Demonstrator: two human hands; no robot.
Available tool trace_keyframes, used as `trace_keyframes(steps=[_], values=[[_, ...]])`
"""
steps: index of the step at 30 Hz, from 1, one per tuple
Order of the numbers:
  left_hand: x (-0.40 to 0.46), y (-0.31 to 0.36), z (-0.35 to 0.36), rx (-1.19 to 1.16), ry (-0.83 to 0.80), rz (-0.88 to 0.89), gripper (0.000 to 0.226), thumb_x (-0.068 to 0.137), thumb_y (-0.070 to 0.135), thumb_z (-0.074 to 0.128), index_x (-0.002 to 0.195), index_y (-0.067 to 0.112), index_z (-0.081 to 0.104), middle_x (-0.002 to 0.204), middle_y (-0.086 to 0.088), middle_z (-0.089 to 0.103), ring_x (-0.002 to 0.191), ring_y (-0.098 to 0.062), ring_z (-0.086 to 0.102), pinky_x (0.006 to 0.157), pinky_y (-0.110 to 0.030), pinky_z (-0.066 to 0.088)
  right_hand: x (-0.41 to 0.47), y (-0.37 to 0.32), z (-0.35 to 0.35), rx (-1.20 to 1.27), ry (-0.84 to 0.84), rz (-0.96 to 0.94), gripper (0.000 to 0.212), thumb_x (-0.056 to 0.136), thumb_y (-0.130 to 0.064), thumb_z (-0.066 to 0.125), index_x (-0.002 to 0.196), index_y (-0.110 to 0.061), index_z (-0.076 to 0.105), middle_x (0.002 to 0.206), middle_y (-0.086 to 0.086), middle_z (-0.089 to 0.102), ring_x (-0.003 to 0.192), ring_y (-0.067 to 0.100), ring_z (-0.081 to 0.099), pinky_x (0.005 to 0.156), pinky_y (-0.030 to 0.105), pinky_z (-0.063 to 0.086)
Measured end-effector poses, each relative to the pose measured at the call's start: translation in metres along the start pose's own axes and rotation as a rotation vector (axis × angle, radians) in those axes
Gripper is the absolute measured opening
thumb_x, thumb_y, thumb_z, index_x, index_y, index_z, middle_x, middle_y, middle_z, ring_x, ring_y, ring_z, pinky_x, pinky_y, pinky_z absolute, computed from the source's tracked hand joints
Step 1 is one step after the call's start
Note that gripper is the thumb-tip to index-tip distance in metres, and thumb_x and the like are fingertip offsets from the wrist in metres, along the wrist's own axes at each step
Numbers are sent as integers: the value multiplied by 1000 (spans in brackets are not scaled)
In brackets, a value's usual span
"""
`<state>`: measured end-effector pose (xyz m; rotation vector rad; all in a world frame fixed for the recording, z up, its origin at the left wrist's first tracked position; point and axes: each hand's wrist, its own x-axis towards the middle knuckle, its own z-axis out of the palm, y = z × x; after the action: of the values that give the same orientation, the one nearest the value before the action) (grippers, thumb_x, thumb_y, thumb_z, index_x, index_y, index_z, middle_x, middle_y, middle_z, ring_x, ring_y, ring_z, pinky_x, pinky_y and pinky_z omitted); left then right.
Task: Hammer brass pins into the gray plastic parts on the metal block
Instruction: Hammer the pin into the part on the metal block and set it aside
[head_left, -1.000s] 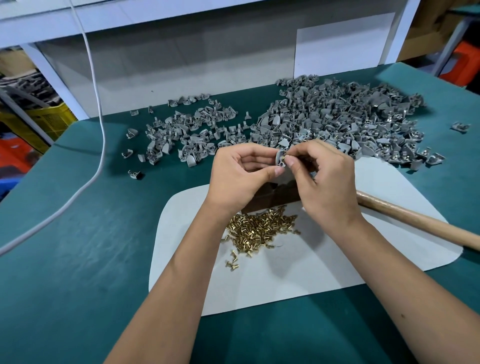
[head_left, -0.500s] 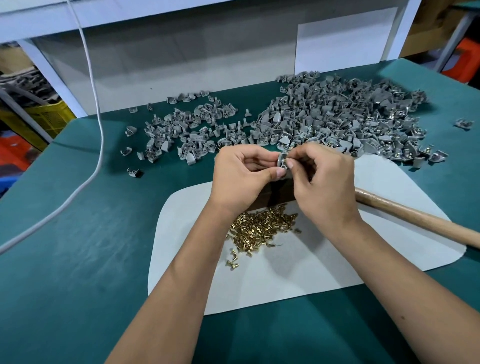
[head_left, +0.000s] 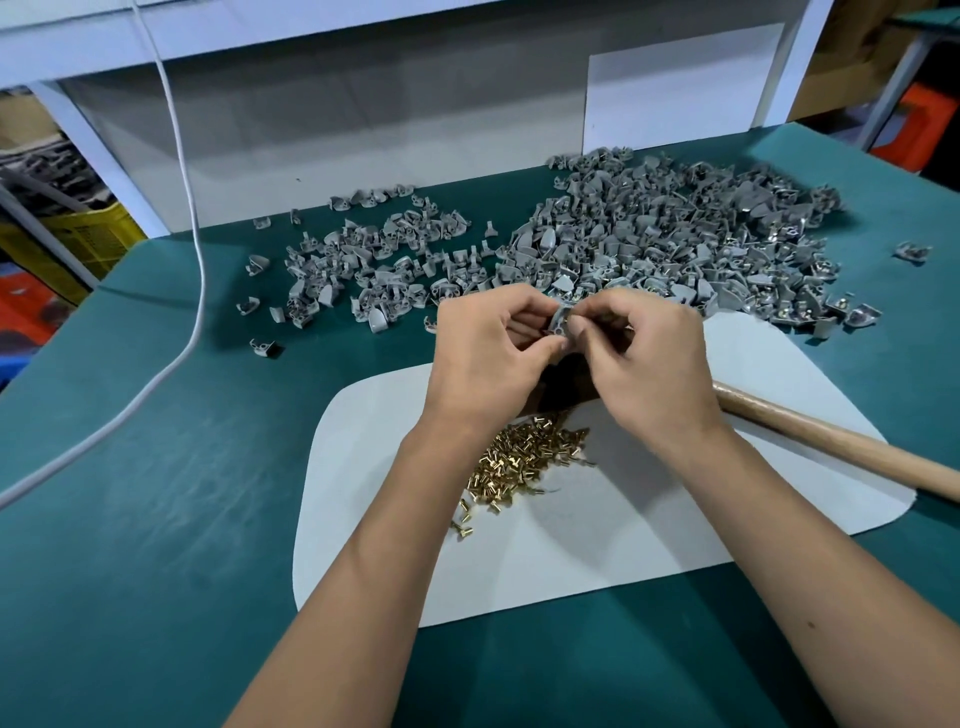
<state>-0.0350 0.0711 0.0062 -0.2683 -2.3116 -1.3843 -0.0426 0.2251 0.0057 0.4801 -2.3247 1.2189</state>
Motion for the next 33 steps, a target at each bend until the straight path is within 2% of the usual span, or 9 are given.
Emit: trace_keyframes(steps=[5, 9, 13, 19, 23, 25, 27, 31, 33], values=[[-3, -5, -8, 104, 82, -16, 38, 80, 9, 86, 113, 24, 73, 91, 13, 73, 86, 0, 70, 83, -23, 60, 18, 19, -40, -147, -115, 63, 7, 94, -22, 72, 90, -18, 76, 74, -11, 68, 68, -5, 59, 60, 3, 38], [-8, -15, -18, 180, 60, -4, 12, 86, 17, 81, 95, 24, 76, 92, 18, 72, 93, -2, 69, 87, -29, 58, 30, 46, -79, -440, -404, 247, 21, 86, -38, 79, 80, -22, 67, 74, -4, 67, 69, 12, 61, 63, 28, 48], [-9, -24, -18, 214, 28, -63, 5, 88, 22, 79, 91, 26, 80, 106, 21, 72, 120, -4, 54, 104, -12, 37, 28, 47, -89, -646, -762, 302, 32, 74, -48, 87, 79, -25, 64, 79, -5, 67, 74, 15, 61, 68, 32, 48], [-10, -28, -18, 34, -7, -178, 12, 85, 15, 82, 94, 23, 80, 114, 13, 74, 124, -15, 58, 111, -42, 44, 29, 43, -93, -642, -750, 266, 21, 95, -29, 70, 84, -12, 68, 79, 8, 70, 75, 27, 64, 67, 37, 49], [-8, -29, -18, -2, -21, -211, 13, 83, 12, 82, 87, 24, 79, 117, 11, 73, 122, -16, 61, 108, -46, 46, 36, 30, -96, -360, -598, 298, 21, 102, -23, 58, 82, -17, 63, 76, 3, 70, 74, 27, 65, 72, 48, 55], [-8, -30, -17, -13, -34, -221, 13, 83, 10, 82, 83, 23, 78, 117, 9, 73, 121, -16, 62, 108, -47, 46, 37, 19, -86, -323, -501, 221, 30, 104, -29, 55, 76, -18, 59, 70, 3, 64, 66, 21, 61, 65, 43, 50], [-8, -29, -16, -45, -45, -246, 12, 84, 9, 81, 83, 21, 78, 118, 6, 73, 118, -15, 64, 108, -47, 47, 33, 6, -69, -319, -446, 156, 36, 105, -33, 52, 71, -21, 53, 63, -2, 57, 56, 9, 54, 52, 24, 32], [-10, -27, -17, -97, -52, -283, 9, 84, 8, 81, 84, 17, 79, 119, 3, 73, 111, -7, 68, 104, -44, 52, 24, -7, -41, -385, -475, 53, 32, 107, -39, 45, 81, -22, 50, 72, -5, 56, 68, 25, 54, 58, 35, 33], [-10, -26, -16, -108, -52, -296, 8, 84, 7, 81, 85, 16, 80, 120, 3, 73, 109, -6, 69, 104, -43, 53, 26, -11, -39, -341, -363, -34, 24, 106, -41, 44, 91, -25, 53, 72, -7, 55, 66, 23, 53, 56, 35, 32]])
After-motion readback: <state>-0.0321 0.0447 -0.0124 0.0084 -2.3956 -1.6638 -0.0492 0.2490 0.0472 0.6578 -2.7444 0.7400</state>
